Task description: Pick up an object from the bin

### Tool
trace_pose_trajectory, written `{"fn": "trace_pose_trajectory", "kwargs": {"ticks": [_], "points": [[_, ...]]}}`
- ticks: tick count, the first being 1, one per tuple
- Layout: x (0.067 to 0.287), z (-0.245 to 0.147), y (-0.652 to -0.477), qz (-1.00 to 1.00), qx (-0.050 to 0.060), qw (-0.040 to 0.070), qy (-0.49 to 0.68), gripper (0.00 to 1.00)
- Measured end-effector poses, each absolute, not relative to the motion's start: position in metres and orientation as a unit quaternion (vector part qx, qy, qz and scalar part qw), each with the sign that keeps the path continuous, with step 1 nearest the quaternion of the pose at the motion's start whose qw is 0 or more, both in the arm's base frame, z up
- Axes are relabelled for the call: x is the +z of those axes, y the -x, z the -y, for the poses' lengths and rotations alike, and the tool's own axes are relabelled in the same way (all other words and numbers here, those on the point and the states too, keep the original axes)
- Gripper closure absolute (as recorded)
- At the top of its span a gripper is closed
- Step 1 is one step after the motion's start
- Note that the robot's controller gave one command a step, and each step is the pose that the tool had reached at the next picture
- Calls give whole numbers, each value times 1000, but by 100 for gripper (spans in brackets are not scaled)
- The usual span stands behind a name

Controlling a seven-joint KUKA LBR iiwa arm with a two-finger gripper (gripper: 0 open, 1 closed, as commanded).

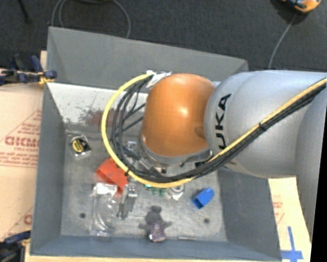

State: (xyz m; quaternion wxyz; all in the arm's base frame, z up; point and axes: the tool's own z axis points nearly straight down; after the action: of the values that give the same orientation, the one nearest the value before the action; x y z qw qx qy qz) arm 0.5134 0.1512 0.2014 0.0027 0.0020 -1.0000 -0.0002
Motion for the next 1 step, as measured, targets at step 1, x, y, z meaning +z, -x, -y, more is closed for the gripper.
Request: {"fn": "trace_pose_trajectory", "kwargs": {"ticks": [1], "points": [[84,-122,-569,1000,1,1,-18,0]]}}
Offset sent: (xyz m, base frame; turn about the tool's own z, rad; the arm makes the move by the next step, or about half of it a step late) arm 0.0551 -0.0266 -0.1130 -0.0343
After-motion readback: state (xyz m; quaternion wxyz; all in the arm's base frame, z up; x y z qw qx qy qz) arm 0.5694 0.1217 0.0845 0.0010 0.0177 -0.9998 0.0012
